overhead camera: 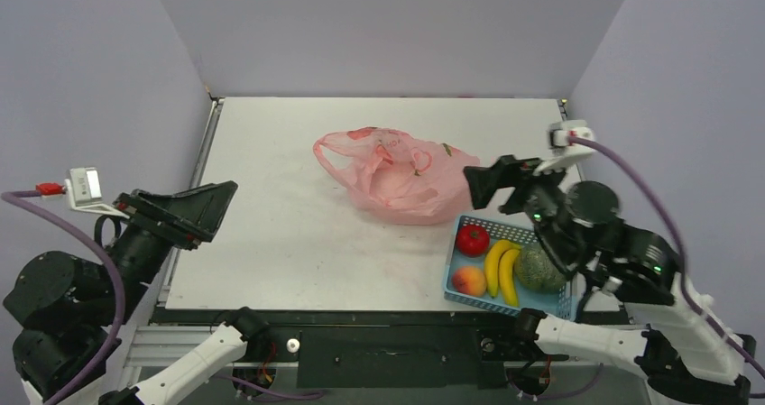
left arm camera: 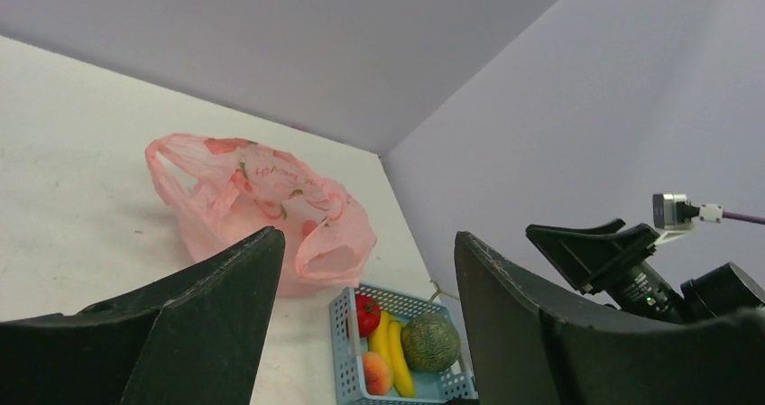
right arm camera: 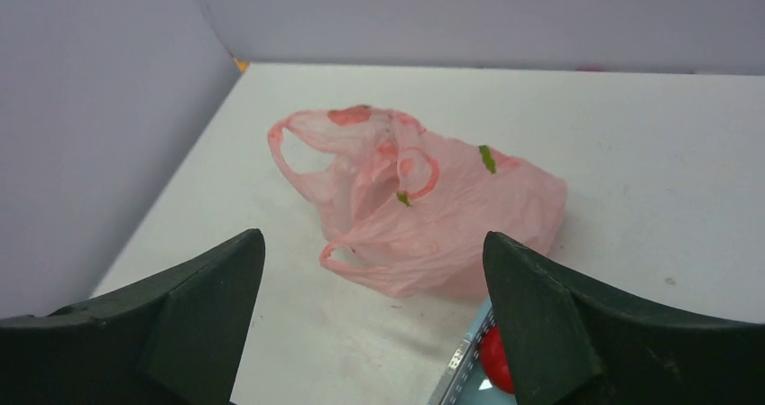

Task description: Take the fake fruits out of the plastic bag

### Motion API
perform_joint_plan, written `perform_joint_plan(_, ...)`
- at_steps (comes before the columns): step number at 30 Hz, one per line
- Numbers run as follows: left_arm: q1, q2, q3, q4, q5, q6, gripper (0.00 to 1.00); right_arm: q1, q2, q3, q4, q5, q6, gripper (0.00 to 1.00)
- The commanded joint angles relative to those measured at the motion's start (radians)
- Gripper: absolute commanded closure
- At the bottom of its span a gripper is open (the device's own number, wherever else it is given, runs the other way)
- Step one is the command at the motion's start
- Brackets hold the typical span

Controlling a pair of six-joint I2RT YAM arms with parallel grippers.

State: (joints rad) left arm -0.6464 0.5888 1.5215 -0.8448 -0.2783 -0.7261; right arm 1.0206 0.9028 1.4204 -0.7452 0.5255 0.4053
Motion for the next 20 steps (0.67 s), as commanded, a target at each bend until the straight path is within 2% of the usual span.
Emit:
perform_joint_plan(1,-0.007,0.002,0.090,0.039,0.035,0.026,0.33,-0.003,-0.127,0.090,-0.128,0.077,0.005,0.14)
perform_joint_plan(9,-0.007,0.003,0.155,0.073,-0.012,0.080,0.33,-0.004,-0.259,0.156,-0.119,0.154,0.005,0.13)
perform_joint_plan(20,-0.014,-0.004,0.136,0.038,-0.068,0.091,0.33,-0.004,-0.310,0.039,-0.049,0.303,0.038,0.12)
